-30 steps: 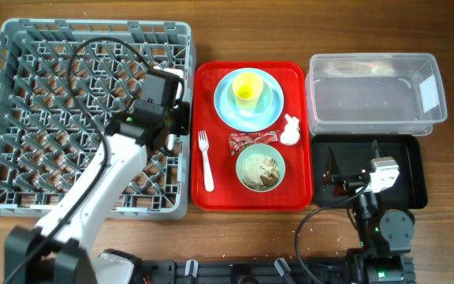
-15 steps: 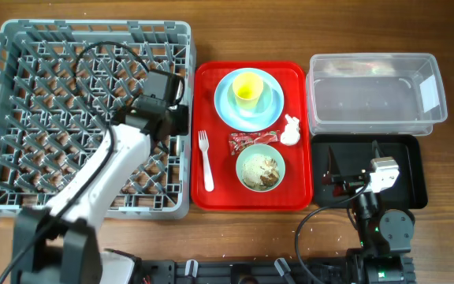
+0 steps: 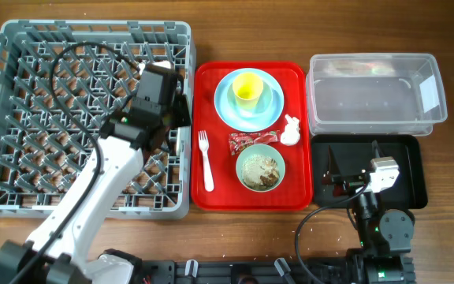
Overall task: Sort waste into correct bins and load items into the dishwasher rack
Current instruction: 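Carry the knife over the grey rack and insert it upright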
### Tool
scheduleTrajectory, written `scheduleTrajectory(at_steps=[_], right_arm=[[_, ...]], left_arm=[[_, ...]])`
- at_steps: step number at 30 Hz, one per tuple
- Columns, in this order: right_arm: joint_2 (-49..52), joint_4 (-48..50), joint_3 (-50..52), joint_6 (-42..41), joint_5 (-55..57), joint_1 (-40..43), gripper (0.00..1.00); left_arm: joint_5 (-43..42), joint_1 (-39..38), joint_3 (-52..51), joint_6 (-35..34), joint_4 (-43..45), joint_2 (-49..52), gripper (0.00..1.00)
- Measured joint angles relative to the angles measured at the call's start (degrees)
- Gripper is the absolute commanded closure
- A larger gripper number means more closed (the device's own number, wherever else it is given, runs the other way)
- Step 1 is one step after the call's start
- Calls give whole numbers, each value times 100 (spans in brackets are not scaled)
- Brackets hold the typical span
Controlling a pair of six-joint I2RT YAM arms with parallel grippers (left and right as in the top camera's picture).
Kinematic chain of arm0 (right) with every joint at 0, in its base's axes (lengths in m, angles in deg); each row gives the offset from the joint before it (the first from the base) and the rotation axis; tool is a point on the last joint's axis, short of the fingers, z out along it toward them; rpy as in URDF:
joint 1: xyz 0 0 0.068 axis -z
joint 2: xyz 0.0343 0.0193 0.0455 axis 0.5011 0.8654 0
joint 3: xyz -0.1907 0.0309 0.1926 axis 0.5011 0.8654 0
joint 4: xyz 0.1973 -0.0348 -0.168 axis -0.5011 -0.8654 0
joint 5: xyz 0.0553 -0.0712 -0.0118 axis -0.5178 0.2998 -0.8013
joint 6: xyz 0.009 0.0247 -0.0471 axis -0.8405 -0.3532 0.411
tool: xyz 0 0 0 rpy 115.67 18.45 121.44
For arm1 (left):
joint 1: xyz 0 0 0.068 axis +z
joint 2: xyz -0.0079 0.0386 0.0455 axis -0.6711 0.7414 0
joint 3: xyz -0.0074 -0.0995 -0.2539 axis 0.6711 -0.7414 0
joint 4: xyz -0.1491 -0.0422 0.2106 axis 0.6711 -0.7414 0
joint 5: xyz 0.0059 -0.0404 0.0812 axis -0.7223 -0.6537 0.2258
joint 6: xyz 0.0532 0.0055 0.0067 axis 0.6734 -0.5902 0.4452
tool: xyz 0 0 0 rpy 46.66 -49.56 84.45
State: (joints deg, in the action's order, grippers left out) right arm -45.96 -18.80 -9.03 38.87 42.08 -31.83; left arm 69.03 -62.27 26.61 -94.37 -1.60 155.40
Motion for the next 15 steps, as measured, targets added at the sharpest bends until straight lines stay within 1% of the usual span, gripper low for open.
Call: scheduleTrajectory(at_steps=[1, 3, 6, 10, 15], right_arm=[[0, 4, 0, 0, 2, 0, 0], [2, 4, 0, 0, 2, 0, 0], [0, 2, 0, 2, 2, 0, 0], [0, 2, 0, 0, 0, 0, 0], [0, 2, 0, 0, 2, 0, 0]], left_arm=[[20, 63, 0, 2, 201, 168, 77], [42, 114, 0, 48, 527, 415, 84], [63, 149, 0, 400, 1008, 728, 85], [63, 341, 0, 522, 1056, 743, 87], [13, 411, 0, 564, 1045, 1019, 85]])
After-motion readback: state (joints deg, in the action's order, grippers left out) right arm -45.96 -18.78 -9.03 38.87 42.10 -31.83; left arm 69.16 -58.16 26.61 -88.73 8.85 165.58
